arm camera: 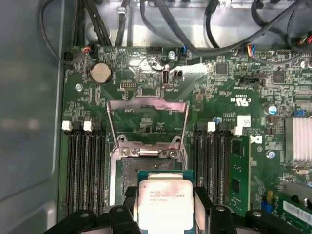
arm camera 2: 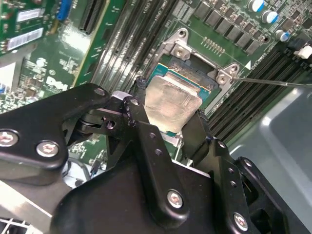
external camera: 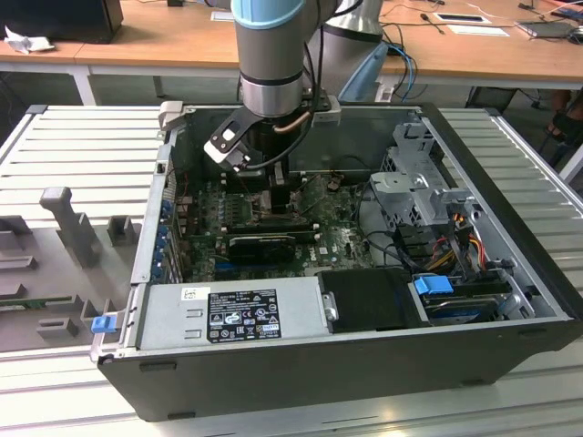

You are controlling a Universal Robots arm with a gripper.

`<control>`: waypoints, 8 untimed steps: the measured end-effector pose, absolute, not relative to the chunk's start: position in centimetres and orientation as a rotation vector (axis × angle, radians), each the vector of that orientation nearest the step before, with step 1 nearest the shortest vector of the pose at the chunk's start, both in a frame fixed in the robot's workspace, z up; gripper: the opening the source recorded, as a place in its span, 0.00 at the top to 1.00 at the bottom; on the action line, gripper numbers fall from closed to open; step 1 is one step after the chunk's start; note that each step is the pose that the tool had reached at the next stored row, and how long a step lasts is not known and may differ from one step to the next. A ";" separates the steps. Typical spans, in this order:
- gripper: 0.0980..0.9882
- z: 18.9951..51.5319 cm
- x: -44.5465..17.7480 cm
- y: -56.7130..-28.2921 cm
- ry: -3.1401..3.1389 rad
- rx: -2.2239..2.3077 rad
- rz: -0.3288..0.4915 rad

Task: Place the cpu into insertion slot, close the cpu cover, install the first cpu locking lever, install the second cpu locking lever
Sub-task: 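Place the cpu into insertion slot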

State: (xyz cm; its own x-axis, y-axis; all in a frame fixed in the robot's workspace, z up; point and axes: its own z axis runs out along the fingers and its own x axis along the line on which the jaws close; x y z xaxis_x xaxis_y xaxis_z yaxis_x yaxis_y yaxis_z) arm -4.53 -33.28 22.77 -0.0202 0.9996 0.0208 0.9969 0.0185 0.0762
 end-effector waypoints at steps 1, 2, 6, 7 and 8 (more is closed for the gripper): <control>0.50 22.6 -4.5 -33.1 2.214 2.172 0.107; 0.50 22.4 -4.5 -32.9 2.214 2.172 0.107; 0.50 21.8 -4.5 -32.6 2.209 2.176 0.107; 0.50 21.6 -4.5 -32.5 2.207 2.178 0.106; 0.50 21.5 -4.5 -32.4 2.202 2.183 0.106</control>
